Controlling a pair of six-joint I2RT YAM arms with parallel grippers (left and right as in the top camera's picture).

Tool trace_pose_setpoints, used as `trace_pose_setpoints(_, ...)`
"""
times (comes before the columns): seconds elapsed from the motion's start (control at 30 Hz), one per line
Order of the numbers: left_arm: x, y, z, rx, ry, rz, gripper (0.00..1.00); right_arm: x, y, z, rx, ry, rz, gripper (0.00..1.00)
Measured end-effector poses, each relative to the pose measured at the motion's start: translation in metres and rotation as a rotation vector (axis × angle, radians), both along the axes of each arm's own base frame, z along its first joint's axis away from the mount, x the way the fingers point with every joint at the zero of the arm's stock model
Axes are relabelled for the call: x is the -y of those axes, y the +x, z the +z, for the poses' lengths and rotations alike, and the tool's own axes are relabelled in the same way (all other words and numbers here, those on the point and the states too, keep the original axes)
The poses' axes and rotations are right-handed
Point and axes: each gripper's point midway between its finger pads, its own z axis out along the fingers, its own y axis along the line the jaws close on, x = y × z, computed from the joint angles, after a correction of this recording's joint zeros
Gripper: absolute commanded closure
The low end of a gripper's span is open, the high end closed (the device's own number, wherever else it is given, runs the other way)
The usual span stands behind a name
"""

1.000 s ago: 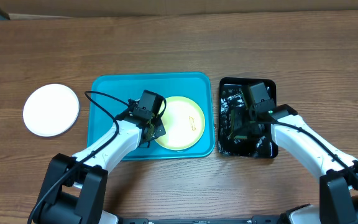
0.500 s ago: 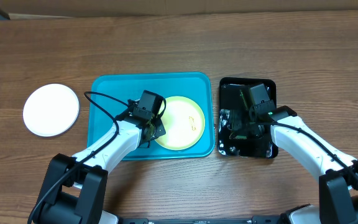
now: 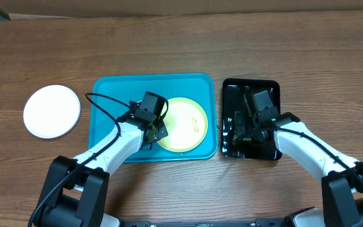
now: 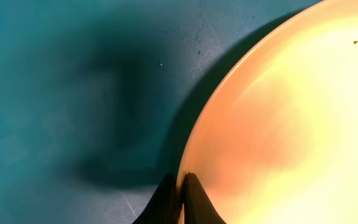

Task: Clean dirty plates on tray and stack at the side
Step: 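Rub the sponge inside the black tray with the right gripper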

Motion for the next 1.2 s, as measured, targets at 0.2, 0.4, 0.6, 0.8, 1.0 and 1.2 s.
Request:
trace_pose_setpoints(0.2,0.0,0.0,0.0,0.0,-0.006,0.021,0.96,0.001,-0.003,-0.005,0.001,0.0,-0.005,0.61)
trace_pose_setpoints(0.4,0.0,-0.001,-0.001,0.001,-0.016,0.051,0.96,0.003,-0.008,-0.014,0.002,0.004,-0.003,0.96)
trace_pose_setpoints(0.6,0.004,-0.002,-0.001,-0.003,-0.054,0.072,0.96,0.004,-0.011,-0.01,-0.031,-0.008,-0.003,0.96)
trace_pose_setpoints(0.8,0.005,-0.003,-0.002,-0.004,-0.064,0.078,0.96,0.001,-0.004,0.024,-0.079,-0.026,-0.004,0.96)
trace_pose_setpoints(1.0,0.005,-0.002,-0.002,-0.002,-0.065,0.078,0.96,-0.001,0.002,0.054,-0.091,-0.031,-0.003,0.96)
trace_pose_setpoints(1.2,0.005,-0.002,-0.002,-0.002,-0.065,0.078,0.96,-0.004,-0.004,0.053,-0.12,-0.01,0.01,0.96)
